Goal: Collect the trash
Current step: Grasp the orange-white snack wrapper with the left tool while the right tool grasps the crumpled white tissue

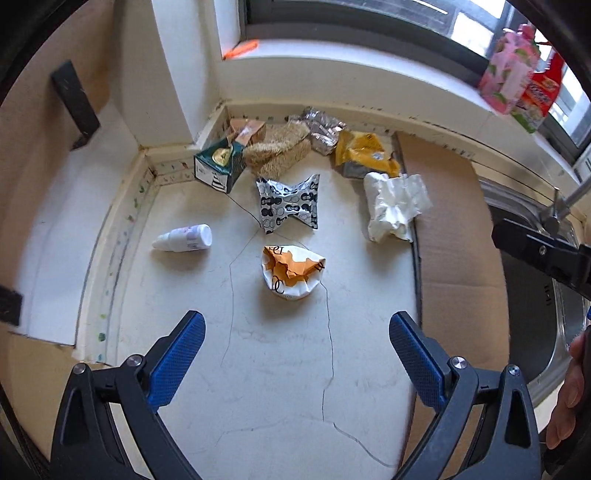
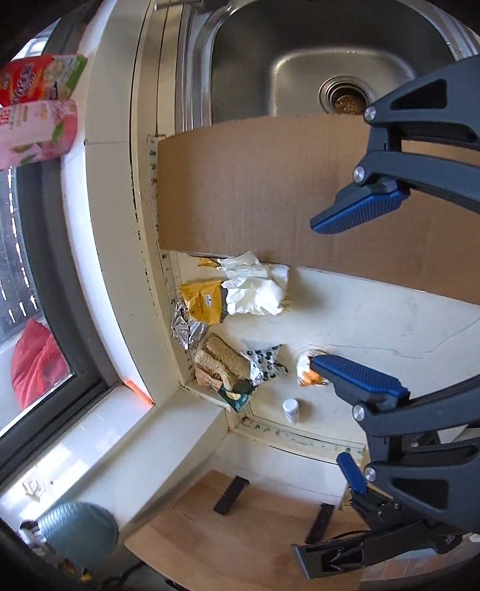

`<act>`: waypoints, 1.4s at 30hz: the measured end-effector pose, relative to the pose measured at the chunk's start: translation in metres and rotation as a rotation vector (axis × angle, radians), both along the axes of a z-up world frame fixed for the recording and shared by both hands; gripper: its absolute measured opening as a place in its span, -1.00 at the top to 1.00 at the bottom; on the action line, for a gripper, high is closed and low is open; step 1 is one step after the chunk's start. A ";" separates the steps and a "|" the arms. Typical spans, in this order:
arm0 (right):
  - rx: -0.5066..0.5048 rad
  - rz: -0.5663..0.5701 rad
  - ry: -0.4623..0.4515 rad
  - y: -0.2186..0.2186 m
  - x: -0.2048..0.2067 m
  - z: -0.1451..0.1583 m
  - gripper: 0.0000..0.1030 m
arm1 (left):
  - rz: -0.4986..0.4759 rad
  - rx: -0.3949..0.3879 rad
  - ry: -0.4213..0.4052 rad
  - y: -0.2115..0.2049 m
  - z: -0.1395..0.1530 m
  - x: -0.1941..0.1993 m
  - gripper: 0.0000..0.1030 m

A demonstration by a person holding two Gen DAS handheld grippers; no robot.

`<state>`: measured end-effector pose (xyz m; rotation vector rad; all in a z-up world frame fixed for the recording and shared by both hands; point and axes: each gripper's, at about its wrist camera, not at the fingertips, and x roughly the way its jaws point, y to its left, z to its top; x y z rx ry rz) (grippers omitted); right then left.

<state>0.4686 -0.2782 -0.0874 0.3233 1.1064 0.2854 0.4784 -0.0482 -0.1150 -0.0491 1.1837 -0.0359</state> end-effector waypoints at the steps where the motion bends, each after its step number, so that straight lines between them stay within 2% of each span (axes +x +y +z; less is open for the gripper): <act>1: -0.004 -0.004 0.002 0.001 0.007 -0.004 -0.33 | 0.012 -0.008 0.016 0.001 -0.008 0.007 -0.92; 8: -0.063 -0.024 0.021 0.014 0.051 -0.042 -0.33 | 0.090 -0.072 0.077 0.011 -0.047 0.037 -0.92; 16: -0.094 -0.014 0.022 0.026 0.070 -0.065 -0.33 | 0.160 -0.079 0.096 0.016 -0.074 0.054 -0.91; 22: -0.109 0.000 0.021 0.036 0.075 -0.074 -0.33 | 0.190 -0.056 0.100 0.017 -0.086 0.058 -0.71; 25: -0.119 0.015 0.024 0.044 0.076 -0.079 -0.33 | 0.199 -0.032 0.083 0.017 -0.085 0.058 -0.53; 30: -0.169 0.042 -0.008 0.058 0.077 -0.080 -0.33 | 0.208 -0.043 0.063 0.030 -0.079 0.051 -0.10; 35: -0.226 0.082 -0.051 0.072 0.075 -0.079 -0.33 | 0.220 -0.066 0.058 0.043 -0.078 0.050 -0.09; 36: -0.235 0.093 -0.055 0.075 0.075 -0.080 -0.31 | 0.222 -0.068 0.057 0.046 -0.078 0.048 -0.09; 41: -0.252 0.124 -0.091 0.085 0.069 -0.075 0.07 | 0.227 -0.101 0.054 0.053 -0.074 0.031 -0.09; 42: -0.255 0.128 -0.098 0.086 0.067 -0.074 0.20 | 0.228 -0.112 0.055 0.055 -0.074 0.028 -0.08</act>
